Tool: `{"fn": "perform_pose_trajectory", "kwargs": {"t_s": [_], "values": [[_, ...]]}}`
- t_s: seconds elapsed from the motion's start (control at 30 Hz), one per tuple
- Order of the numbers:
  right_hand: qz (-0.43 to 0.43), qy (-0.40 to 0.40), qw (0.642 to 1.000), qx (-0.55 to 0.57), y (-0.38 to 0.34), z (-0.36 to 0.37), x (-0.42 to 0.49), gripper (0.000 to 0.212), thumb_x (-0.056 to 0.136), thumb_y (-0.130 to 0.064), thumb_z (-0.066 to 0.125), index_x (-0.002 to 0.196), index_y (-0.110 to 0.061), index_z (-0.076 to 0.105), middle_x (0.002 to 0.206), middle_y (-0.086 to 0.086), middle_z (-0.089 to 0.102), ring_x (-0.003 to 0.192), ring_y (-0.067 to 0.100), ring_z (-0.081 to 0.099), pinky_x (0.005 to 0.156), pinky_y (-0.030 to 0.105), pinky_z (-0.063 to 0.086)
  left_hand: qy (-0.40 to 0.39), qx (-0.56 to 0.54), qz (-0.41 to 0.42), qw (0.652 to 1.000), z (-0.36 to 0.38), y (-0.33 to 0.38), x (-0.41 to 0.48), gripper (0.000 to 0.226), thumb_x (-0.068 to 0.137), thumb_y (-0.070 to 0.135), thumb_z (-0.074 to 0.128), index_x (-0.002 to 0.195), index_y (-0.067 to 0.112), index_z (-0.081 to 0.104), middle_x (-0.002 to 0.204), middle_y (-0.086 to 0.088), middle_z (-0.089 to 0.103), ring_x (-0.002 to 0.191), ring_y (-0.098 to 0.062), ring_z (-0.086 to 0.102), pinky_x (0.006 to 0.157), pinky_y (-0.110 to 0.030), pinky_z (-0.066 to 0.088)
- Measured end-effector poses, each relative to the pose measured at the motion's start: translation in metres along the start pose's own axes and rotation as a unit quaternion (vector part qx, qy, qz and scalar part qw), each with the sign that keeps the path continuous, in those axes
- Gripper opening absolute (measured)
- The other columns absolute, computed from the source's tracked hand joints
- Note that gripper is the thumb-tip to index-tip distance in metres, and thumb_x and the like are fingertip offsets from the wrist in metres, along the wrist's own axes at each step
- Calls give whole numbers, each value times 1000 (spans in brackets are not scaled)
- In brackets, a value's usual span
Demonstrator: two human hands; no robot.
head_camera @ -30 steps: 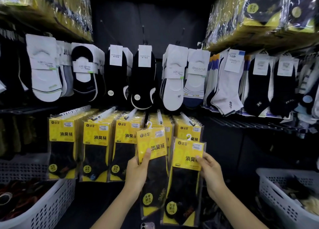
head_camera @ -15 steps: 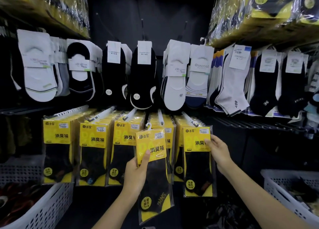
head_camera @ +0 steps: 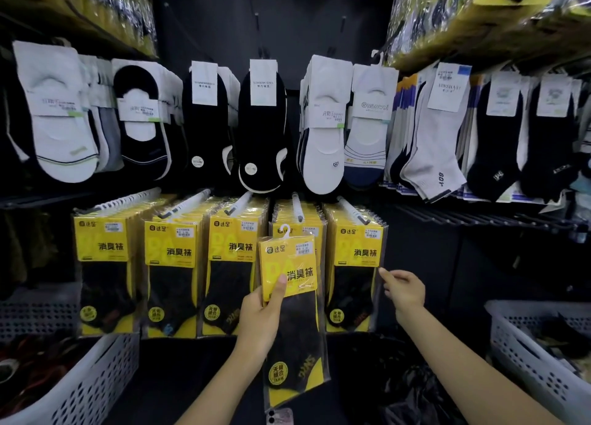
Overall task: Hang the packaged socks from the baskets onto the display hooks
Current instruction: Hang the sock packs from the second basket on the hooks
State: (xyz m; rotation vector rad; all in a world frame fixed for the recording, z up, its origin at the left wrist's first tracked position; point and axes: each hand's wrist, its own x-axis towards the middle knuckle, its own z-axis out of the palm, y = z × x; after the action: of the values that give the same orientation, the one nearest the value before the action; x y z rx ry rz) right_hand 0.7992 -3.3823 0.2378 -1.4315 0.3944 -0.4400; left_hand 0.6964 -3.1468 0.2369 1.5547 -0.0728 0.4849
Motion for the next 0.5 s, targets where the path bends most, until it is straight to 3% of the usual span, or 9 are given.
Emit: {"fn": "perform_pose_trajectory", "kwargs": {"t_s": [0.13, 0.2, 0.3, 0.37, 0.43, 0.5], "values": [[-31, -89, 996, 9, -6, -10, -31, 20, 87, -21, 68, 99, -6, 64, 87, 5, 66, 76, 13, 62, 68, 22, 51, -27, 0, -13, 1000, 9, 1, -5, 11, 92, 36, 54, 88, 36, 64, 76, 30, 69, 76, 15, 62, 58, 0, 42], [-51, -172, 984, 7, -16, -10, -54, 15, 91, -27, 62, 99, -15, 65, 94, 3, 69, 86, 14, 66, 70, 20, 52, -36, 4, -22, 999, 18, 2, -8, 12, 90, 41, 54, 87, 37, 64, 77, 25, 71, 76, 14, 62, 58, -1, 43], [-73, -278, 958, 7, -29, -7, -82, 20, 93, -30, 58, 105, -17, 66, 99, 2, 74, 92, 13, 70, 72, 20, 55, -55, 1, -34, 998, 34, 3, -12, 21, 89, 46, 53, 83, 32, 67, 79, 9, 70, 70, -4, 64, 60, -11, 46], [-74, -297, 952, 19, -34, -8, -93, 24, 92, -27, 61, 111, -14, 64, 102, 3, 74, 95, 16, 71, 78, 26, 57, -79, 9, -39, 996, 45, 7, -14, 29, 88, 48, 53, 84, 24, 69, 69, 7, 66, 63, -5, 60, 58, -16, 44], [-71, -276, 958, 37, -35, -12, -97, 25, 92, -21, 61, 114, -10, 62, 105, 7, 73, 97, 21, 70, 85, 34, 56, -94, 8, -41, 995, 55, 10, -16, 25, 89, 46, 53, 85, 26, 67, 62, 13, 66, 54, 4, 59, 53, -9, 42], [-60, -249, 965, 56, -34, -19, -94, 21, 93, -17, 59, 112, -9, 63, 104, 7, 73, 96, 22, 70, 85, 36, 56, -109, 1, -39, 993, 62, 13, -18, 20, 91, 42, 53, 96, 27, 65, 84, 11, 71, 72, 7, 65, 61, -5, 45]]}}
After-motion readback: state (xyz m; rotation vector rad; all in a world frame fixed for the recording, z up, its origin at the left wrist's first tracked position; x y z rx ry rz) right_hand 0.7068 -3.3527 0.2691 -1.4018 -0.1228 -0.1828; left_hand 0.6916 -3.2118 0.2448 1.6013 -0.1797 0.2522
